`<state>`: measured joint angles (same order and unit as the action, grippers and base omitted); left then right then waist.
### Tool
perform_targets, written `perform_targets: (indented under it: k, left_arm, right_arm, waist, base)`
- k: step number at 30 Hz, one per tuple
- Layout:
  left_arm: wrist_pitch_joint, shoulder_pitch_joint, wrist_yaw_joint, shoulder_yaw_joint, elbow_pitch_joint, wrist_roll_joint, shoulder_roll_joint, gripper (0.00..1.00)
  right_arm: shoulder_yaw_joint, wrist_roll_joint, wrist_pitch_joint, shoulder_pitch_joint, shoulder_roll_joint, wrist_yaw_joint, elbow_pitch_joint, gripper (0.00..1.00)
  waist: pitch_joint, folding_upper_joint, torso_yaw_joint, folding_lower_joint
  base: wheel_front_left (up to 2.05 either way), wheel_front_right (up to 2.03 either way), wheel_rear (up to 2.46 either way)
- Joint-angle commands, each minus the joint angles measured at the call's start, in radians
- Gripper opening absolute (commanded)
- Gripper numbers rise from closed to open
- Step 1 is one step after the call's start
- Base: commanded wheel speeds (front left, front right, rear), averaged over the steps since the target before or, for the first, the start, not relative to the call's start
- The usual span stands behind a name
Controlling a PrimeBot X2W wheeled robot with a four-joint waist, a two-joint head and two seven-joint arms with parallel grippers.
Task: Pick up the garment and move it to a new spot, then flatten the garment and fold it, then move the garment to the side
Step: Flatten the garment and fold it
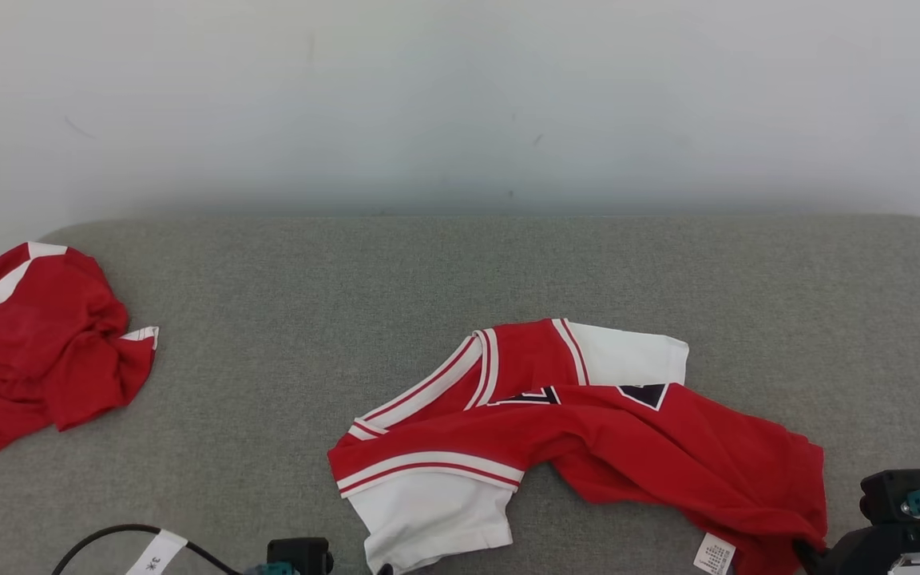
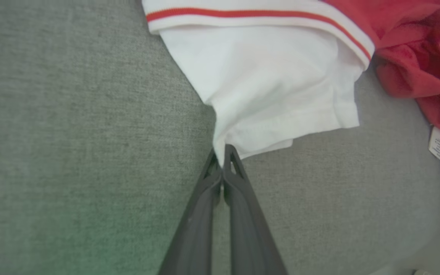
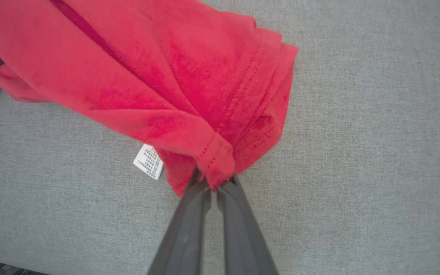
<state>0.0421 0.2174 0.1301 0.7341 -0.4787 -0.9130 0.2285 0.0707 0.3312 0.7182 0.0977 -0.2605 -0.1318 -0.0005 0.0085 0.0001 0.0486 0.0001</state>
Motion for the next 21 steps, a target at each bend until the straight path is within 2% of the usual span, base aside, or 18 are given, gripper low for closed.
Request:
perform_targets:
  k: [1,6,13,18,21]
  left_arm:
    - [-0.009,0.014,-0.009,0.000,-0.003,0.009,-0.003,0.00]
    - [-0.038,0.012,-0.025,-0.016,0.011,-0.007,-0.007,0.00]
    - [-0.083,-0.007,-0.051,-0.090,0.116,-0.078,0.000,0.00]
    - [-0.093,0.053,-0.052,-0.173,0.242,-0.134,0.012,0.00]
    - [-0.072,0.130,-0.032,-0.232,0.319,-0.174,0.019,0.00]
  right_arm:
    - [0.000,0.004,-0.011,-0.014,-0.004,0.002,-0.004,0.00]
    - [0.009,0.007,-0.025,0.003,-0.010,0.002,-0.022,0.00]
    - [0.042,0.030,-0.039,0.005,-0.025,0.002,-0.133,0.00]
    - [0.038,0.052,-0.030,-0.089,-0.066,0.002,-0.196,0.00]
    - [0.010,0.080,-0.030,-0.198,-0.096,0.002,-0.184,0.00]
  waist:
    - [0.001,-0.0001,0.001,-0.0001]
    - [-0.009,-0.0001,0.003,-0.0001]
    - [-0.015,-0.0001,-0.003,-0.0001]
    - [0.028,-0.0001,-0.020,-0.0001]
    - [0.085,-0.0001,-0.039,-0.0001]
  base:
    - [0.00,0.00,0.00]
    - [0.00,0.00,0.00]
    - [0.00,0.00,0.00]
    - [0.00,0.00,0.00]
    - [0.00,0.00,0.00]
